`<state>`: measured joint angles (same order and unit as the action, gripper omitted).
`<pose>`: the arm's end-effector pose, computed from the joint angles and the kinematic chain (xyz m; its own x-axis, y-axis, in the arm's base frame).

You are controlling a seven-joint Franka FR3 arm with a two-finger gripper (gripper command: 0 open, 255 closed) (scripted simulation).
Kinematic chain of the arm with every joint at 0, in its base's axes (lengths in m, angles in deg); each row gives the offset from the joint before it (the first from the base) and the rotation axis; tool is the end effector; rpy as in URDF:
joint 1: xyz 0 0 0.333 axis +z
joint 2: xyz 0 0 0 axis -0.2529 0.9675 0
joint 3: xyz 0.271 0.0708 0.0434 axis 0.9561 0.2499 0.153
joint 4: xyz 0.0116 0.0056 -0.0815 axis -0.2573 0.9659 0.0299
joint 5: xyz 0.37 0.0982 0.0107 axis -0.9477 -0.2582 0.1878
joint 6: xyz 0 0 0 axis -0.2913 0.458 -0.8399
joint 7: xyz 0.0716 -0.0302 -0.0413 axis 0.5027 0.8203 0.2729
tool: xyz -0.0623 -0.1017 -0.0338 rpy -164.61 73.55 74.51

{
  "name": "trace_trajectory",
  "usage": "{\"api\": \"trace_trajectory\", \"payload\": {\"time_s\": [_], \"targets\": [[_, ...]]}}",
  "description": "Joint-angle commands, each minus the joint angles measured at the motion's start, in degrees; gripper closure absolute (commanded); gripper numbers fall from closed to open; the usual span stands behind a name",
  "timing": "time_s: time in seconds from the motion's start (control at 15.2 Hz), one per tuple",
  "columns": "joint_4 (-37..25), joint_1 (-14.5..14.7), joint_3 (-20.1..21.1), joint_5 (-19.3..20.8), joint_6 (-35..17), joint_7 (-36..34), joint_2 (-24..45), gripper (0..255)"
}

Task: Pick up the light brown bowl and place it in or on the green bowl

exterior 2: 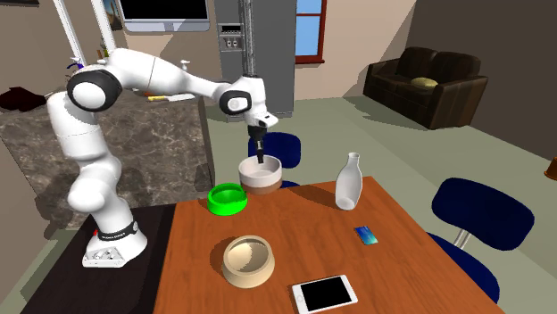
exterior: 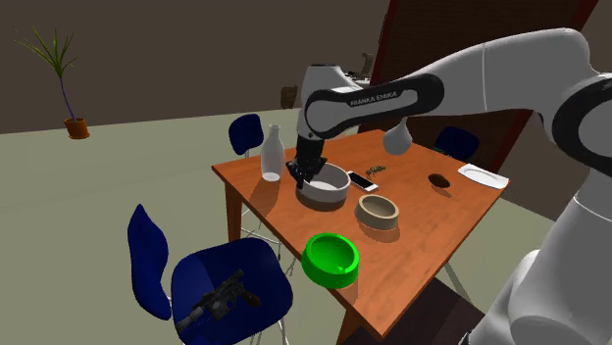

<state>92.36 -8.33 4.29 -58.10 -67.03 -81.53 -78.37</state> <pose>0.5517 0.1172 0.4102 0.9974 -0.0490 0.0537 -0.0501 -0.9986 0.0189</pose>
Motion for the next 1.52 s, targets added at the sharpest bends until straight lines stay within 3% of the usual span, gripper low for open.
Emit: {"api": "trace_trajectory", "payload": {"time_s": [0.0,0.73,1.45], "targets": [[4.9,0.7,0.7,-0.4,-0.9,-1.3,-4.0,255],[22.2,5.7,5.7,-4.3,0.6,-9.0,-22.8,255],[28.0,5.6,6.3,-3.8,-8.5,-9.7,-19.6,255]]}}
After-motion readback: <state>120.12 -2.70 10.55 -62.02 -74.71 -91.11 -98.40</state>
